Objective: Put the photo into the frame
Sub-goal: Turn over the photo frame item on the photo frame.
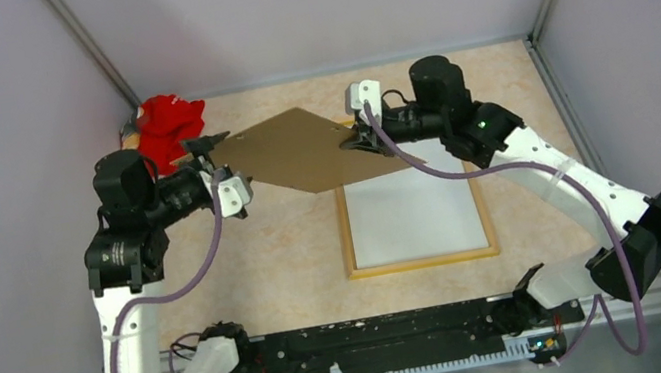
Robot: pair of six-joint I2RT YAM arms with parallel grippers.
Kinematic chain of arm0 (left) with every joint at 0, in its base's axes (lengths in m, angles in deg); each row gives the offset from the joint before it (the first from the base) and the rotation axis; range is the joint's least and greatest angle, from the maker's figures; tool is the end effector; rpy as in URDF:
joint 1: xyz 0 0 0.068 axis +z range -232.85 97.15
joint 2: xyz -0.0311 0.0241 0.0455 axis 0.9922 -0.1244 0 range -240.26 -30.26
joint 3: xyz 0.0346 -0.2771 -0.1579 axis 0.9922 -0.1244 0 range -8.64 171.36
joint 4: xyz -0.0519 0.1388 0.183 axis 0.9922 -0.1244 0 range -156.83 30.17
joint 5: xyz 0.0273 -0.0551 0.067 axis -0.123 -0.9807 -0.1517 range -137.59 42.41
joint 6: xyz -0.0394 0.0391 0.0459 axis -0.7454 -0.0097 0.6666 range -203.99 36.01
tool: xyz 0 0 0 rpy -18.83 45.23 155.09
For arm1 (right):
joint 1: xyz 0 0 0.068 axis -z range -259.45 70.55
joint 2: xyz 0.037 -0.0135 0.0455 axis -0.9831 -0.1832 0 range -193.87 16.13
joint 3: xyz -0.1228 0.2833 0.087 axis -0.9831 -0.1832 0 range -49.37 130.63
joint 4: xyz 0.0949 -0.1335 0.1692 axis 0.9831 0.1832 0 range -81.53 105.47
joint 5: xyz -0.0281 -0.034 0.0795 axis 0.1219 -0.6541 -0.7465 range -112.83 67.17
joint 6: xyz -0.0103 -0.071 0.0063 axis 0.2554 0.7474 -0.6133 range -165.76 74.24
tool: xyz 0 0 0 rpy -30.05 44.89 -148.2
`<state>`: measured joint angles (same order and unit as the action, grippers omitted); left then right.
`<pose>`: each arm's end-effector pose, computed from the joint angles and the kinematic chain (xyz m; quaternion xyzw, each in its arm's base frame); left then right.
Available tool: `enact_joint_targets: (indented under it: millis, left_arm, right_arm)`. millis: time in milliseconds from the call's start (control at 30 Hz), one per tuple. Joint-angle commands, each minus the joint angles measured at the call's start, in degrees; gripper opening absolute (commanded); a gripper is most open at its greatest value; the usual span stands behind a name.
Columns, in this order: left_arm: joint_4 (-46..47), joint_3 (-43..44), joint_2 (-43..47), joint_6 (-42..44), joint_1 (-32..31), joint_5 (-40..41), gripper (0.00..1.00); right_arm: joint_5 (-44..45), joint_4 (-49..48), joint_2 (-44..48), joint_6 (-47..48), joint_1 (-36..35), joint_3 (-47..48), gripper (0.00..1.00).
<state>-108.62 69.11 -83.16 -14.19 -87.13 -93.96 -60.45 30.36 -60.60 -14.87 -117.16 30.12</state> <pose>0.1045 -0.0512 0.4624 0.6355 0.4859 -0.0064 0.6000 0.1965 0.1980 0.4492 -0.5891 0.5317 0.2949 0.5322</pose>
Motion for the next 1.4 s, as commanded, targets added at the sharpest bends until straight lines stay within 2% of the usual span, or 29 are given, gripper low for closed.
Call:
enact_joint_targets:
  millis: [0, 167, 333, 467, 600, 700, 833, 1033, 1167, 1367]
  left_arm:
    - [13.96, -1.81, 1.34, -6.94, -0.39, -2.09, 0.98]
    - [26.28, -2.66, 0.79, -18.9, -0.39, 2.04, 0.99]
    - [35.26, 0.17, -2.03, -33.71, -0.3, 6.99, 0.99]
    - [34.77, 4.38, -5.15, -41.91, -0.3, 7.2, 0.99]
    - [32.06, 7.28, -7.47, -44.18, -0.3, 5.91, 0.99]
    - [30.3, 7.7, -8.81, -43.56, -0.3, 7.11, 0.99]
    - [29.21, 5.13, -9.72, -42.14, -0.3, 7.73, 0.99]
    - [24.17, 0.88, -13.52, -40.82, -0.38, 7.4, 0.99]
    - [21.95, -1.26, -17.16, -39.13, -0.39, 9.1, 0.99]
    - [25.01, -6.06, -19.66, -39.19, -0.47, 9.64, 0.99]
  right_arm:
    - [4.33, -15.2, 1.75, -7.43, 0.35, 1.13, 0.0]
    - [7.97, -16.4, -0.3, -14.77, 0.36, 3.42, 0.0]
    - [12.08, -6.37, -7.49, -24.82, 0.97, 16.87, 0.0]
    - [10.46, -0.47, -11.53, -35.4, 5.45, 24.81, 0.0]
    - [4.77, 4.11, -13.77, -46.84, 13.39, 28.43, 0.0]
    - [-2.46, 2.84, -13.72, -57.94, 20.27, 25.15, 0.0]
    - [-8.58, -3.51, -11.04, -68.47, 27.4, 13.69, 0.0]
    - [-11.28, -6.8, -5.64, -72.31, 37.03, -1.34, 0.0]
    - [-14.17, -13.59, -1.1, -75.82, 43.62, -12.27, 0.0]
    - [-15.25, -15.51, -0.76, -75.14, 47.56, -17.53, 0.0]
